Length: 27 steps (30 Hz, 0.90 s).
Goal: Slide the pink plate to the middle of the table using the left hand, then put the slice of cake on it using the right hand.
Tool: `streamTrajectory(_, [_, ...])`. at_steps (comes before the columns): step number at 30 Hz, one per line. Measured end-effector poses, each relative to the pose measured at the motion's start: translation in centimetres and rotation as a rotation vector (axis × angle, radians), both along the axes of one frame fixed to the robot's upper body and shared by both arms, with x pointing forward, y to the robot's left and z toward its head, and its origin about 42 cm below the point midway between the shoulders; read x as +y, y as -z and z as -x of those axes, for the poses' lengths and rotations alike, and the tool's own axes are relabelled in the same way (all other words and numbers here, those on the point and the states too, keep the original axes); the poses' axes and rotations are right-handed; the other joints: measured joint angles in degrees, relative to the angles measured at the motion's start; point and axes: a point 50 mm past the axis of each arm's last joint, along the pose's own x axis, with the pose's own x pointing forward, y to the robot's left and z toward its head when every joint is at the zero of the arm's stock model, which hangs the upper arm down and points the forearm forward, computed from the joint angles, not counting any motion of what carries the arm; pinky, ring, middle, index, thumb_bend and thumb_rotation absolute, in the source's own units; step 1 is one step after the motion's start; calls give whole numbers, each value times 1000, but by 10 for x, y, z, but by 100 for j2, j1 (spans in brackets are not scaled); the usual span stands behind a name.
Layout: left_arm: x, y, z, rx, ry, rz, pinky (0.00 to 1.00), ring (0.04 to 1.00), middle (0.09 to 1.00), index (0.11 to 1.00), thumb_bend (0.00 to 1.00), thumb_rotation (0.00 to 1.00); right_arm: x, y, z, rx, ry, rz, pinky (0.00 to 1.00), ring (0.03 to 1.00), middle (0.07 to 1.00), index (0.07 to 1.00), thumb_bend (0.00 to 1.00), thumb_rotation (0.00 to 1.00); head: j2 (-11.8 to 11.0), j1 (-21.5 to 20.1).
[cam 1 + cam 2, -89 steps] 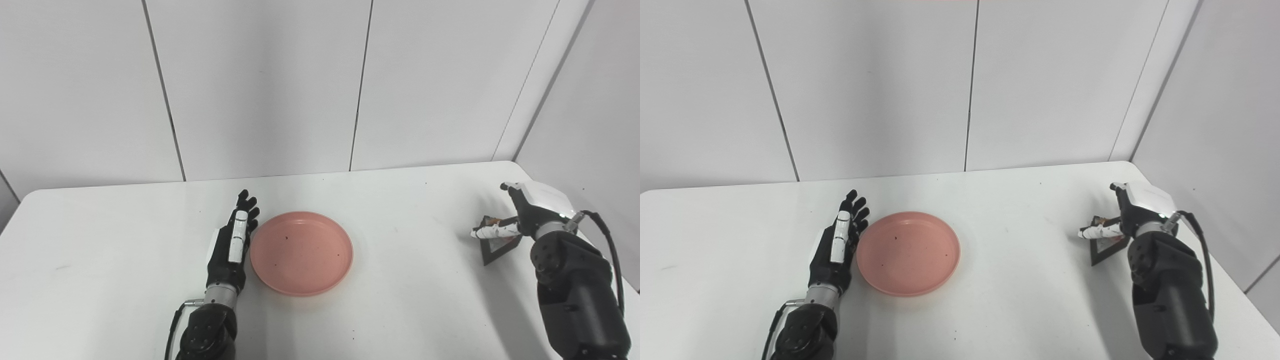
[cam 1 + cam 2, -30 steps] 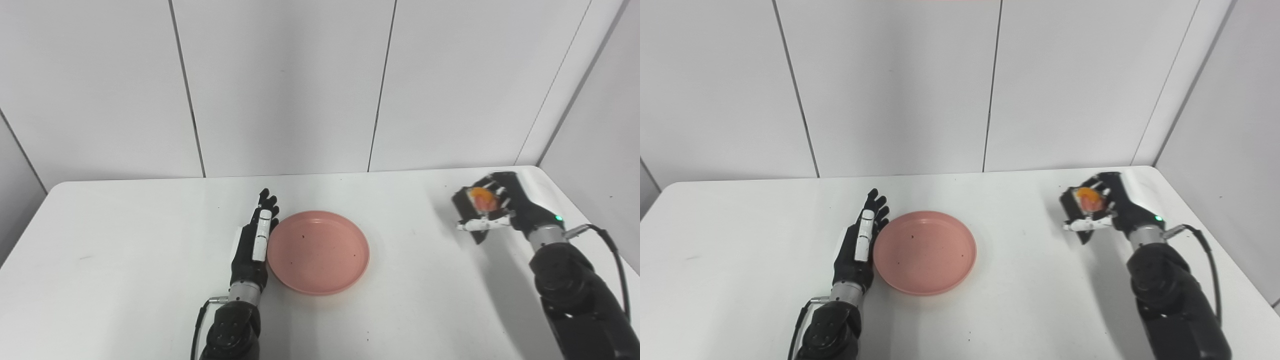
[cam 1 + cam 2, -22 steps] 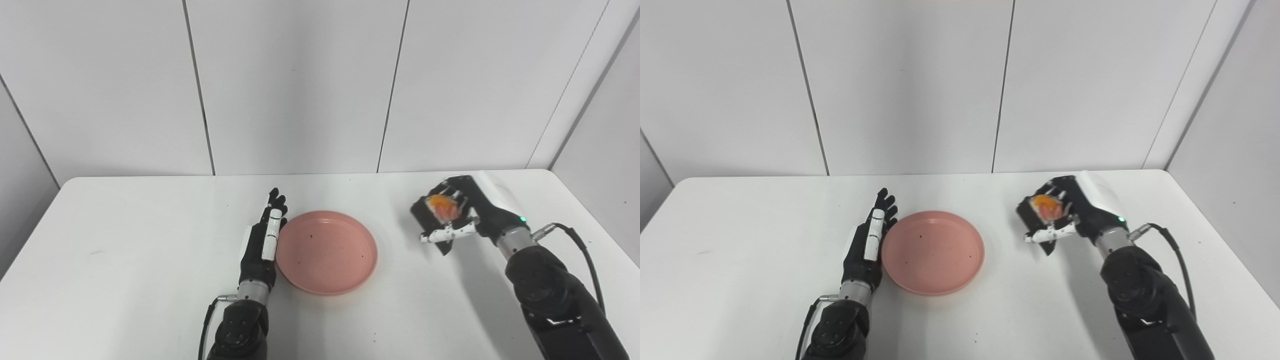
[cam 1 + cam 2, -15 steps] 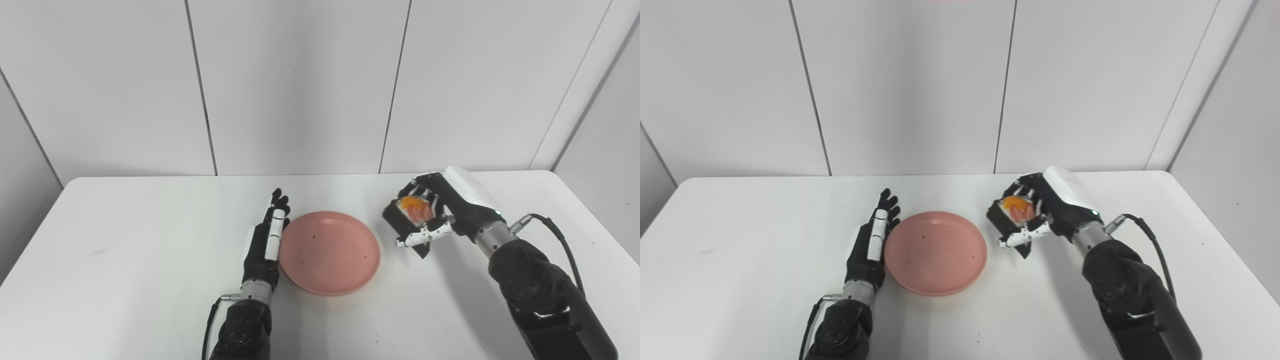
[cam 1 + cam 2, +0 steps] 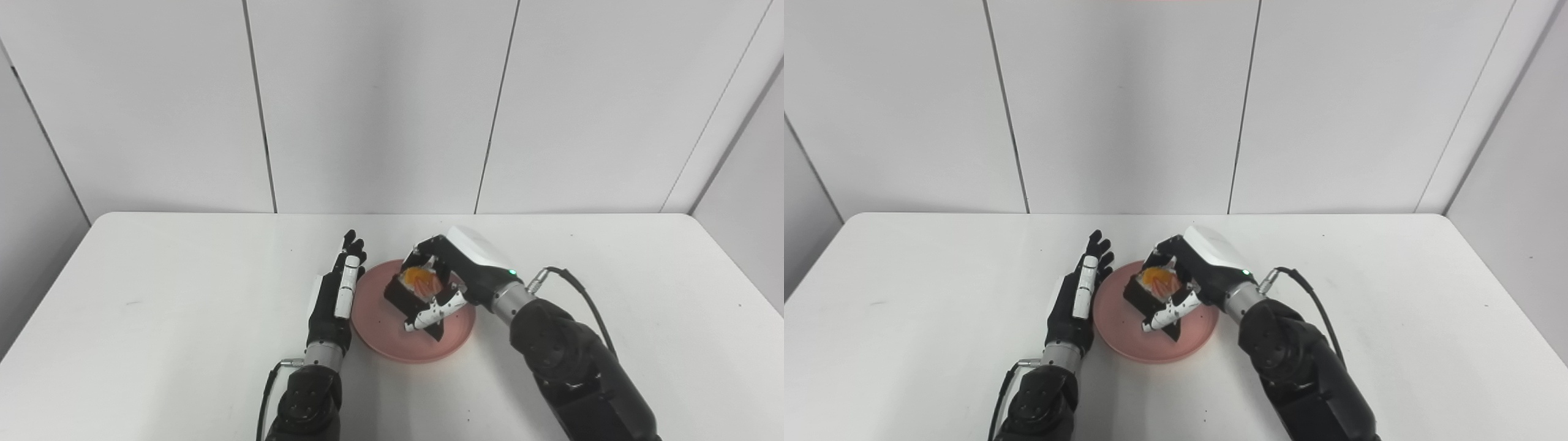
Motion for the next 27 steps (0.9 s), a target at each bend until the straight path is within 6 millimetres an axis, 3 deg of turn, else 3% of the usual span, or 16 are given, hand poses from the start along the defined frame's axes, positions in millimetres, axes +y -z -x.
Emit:
streamTrajectory(9, [-3,0,1,3,-6,6,957,962,966,950,652,1000,16,22,-17,-3,-20,78,366,425,530,487,513,0,-9,-9])
streamTrajectory(13, [-3,0,1,3,-6,5,955,962,969,954,657,1000,15,27,-20,-22,-6,120,377,430,540,488,513,0,17,-35])
streamTrajectory(15, [-3,0,1,3,-5,4,958,963,969,955,660,1000,13,29,-21,-34,0,132,371,448,493,504,515,0,18,-44])
streamTrajectory(18, [-3,0,1,3,-4,2,960,965,968,952,657,1000,9,28,-21,-133,1,125,402,415,494,547,511,0,18,-44])
streamTrajectory(19, [-3,0,1,4,-4,3,968,969,973,954,658,1000,8,27,-20,-163,4,110,472,567,646,687,581,92,18,-44])
streamTrajectory(21, [-3,0,1,4,-4,4,976,972,976,956,657,1000,3,26,-17,-220,12,55,523,659,733,767,617,169,18,-53])
streamTrajectory(22, [-3,0,1,4,-5,4,982,976,979,959,654,1000,0,25,-17,-231,19,27,607,747,803,818,638,367,18,-53])
streamTrajectory(24, [-3,0,1,4,-4,5,980,976,979,960,654,1000,-7,26,-14,-246,20,-42,650,806,859,853,663,544,0,-61])
streamTrajectory(27, [-3,0,1,4,-5,7,966,965,971,954,654,996,-15,26,-10,-222,15,-125,674,841,900,888,669,622,0,-62])
